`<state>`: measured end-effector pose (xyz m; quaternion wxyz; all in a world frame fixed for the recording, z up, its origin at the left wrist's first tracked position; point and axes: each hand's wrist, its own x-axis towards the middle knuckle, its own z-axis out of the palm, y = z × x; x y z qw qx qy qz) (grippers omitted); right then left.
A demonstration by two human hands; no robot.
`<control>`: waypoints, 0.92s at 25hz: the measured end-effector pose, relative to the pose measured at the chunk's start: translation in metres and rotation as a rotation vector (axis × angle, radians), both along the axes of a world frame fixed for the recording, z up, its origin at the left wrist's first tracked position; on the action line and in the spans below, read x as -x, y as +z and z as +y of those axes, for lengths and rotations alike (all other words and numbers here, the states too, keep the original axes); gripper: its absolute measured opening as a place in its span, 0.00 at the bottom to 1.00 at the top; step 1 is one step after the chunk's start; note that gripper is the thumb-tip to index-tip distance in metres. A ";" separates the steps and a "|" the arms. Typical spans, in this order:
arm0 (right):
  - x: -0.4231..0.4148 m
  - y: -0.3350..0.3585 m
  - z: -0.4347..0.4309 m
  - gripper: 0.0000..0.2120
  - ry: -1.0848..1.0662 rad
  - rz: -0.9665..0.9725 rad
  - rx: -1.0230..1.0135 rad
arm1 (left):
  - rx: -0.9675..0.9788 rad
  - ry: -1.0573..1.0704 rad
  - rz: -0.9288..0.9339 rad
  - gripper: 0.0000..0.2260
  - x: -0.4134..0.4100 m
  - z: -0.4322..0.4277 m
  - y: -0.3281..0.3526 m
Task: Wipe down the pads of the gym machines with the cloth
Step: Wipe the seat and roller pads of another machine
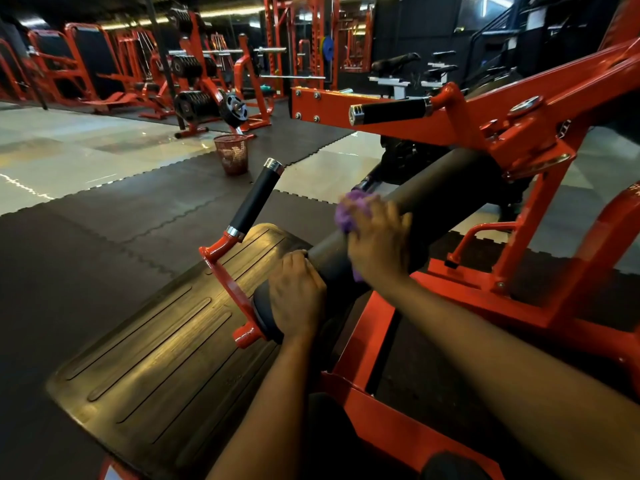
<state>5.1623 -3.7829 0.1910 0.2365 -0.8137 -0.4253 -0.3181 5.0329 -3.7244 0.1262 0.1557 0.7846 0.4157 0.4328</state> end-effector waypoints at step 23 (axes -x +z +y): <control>-0.118 0.041 -0.037 0.22 0.004 -0.112 0.018 | -0.096 -0.100 0.116 0.11 -0.078 -0.005 0.062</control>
